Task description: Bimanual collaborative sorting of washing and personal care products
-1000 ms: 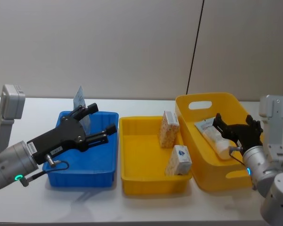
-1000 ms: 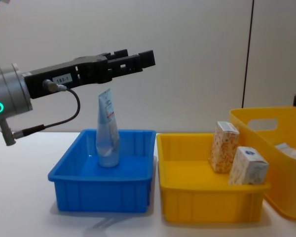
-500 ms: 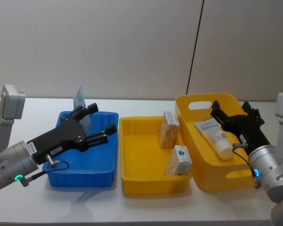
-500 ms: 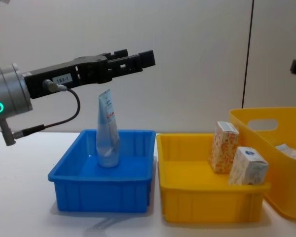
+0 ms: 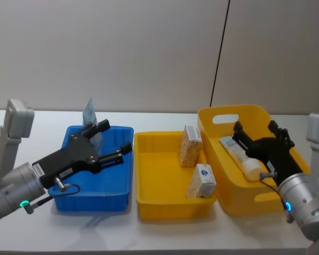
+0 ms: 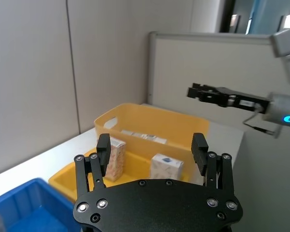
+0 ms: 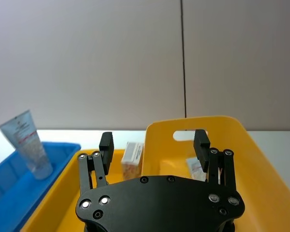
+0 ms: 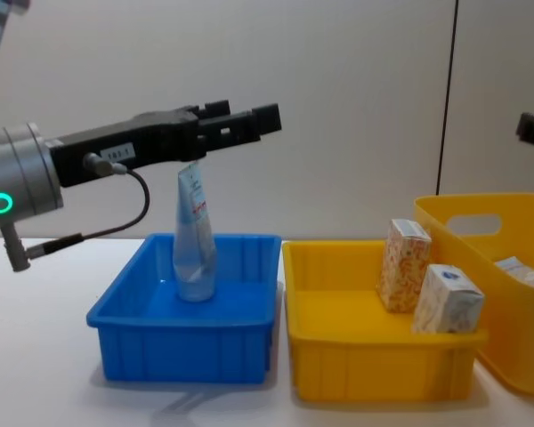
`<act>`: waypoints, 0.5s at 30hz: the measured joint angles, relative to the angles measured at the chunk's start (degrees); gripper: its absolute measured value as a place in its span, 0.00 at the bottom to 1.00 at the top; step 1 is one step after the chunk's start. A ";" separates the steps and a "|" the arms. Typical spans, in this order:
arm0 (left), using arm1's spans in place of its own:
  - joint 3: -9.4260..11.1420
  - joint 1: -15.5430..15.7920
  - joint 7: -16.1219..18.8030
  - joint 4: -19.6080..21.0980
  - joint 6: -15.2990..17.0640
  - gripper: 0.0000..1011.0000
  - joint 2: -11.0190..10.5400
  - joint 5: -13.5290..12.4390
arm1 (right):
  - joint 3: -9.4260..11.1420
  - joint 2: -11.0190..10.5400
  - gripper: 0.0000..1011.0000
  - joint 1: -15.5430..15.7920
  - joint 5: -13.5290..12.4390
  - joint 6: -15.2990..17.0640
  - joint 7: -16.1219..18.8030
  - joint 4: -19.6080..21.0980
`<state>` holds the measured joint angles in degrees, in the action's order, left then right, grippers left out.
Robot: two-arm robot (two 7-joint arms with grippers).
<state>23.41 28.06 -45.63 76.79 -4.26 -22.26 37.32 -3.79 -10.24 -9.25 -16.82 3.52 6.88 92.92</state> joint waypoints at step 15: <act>0.66 -3.65 11.35 4.18 1.33 0.99 0.11 -6.60 | -7.27 -7.20 0.99 7.97 0.26 -1.29 -2.39 6.56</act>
<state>24.08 24.42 -34.29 80.97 -2.93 -22.16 30.72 -11.06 -17.44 -1.28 -16.56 2.23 4.48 99.48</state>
